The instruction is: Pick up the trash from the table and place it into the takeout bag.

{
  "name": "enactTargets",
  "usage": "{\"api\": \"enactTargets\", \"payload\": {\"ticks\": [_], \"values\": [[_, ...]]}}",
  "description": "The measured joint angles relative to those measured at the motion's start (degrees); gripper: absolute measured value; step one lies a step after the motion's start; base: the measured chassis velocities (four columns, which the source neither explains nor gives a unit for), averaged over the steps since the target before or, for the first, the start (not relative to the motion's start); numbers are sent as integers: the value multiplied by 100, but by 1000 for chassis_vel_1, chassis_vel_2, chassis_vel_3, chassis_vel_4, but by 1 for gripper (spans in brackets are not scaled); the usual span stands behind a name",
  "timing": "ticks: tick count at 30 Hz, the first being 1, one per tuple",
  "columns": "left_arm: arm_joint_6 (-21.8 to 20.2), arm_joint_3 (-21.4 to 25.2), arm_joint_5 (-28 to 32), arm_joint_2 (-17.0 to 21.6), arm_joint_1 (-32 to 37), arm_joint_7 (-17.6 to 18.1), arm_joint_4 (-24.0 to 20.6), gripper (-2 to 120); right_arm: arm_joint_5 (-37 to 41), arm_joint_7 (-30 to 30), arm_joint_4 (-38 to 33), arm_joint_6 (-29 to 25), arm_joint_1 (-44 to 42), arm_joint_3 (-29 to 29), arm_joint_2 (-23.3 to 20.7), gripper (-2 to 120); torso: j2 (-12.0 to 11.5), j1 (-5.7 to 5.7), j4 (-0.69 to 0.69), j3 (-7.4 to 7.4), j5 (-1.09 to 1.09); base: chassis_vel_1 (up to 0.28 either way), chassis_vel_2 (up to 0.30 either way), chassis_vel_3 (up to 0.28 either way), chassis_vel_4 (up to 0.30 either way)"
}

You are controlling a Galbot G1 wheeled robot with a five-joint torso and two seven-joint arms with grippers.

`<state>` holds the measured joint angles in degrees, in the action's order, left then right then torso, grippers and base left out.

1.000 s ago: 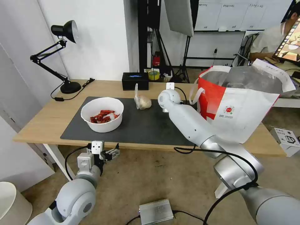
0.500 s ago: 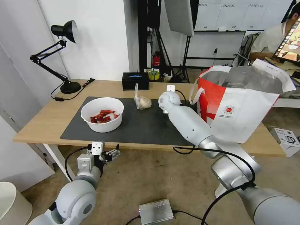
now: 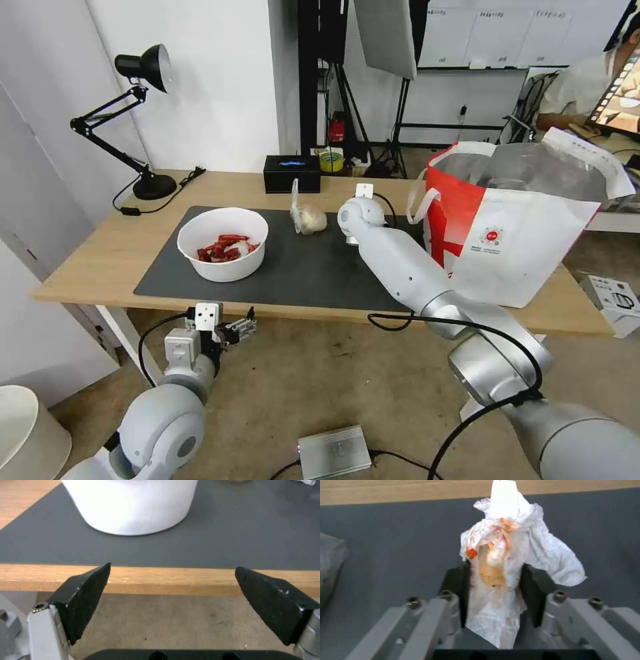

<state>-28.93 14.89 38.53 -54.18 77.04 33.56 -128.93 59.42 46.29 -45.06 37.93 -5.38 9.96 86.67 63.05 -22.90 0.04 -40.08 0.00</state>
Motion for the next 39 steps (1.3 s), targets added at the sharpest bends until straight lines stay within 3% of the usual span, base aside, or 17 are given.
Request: {"api": "enactTargets", "payload": {"ticks": [8, 17, 29, 39], "values": [[7, -9, 1, -6, -14, 0, 10, 100, 10, 30, -67, -1, -48, -17, -76, 0, -2, -1, -3, -2, 0, 0, 0, 0, 0], [131, -18, -17, -2, -19, 0, 34, 100, 19, -117, -144, -118, -42, 2, -106, 0, -3, -2, -11, -4, -1, 0, 0, 0, 0], [140, -36, -27, 3, -37, 0, 58, 100, 49, -338, -600, -324, -38, 9, -222, 0, -4, -3, -4, -4, 0, 0, 0, 0, 0], [140, -54, -29, 5, -50, 2, 69, 100, 632, -361, -1559, -370, -59, 105, -526, 0, -3, -2, -4, -2, 0, 0, 0, 0, 0]]}}
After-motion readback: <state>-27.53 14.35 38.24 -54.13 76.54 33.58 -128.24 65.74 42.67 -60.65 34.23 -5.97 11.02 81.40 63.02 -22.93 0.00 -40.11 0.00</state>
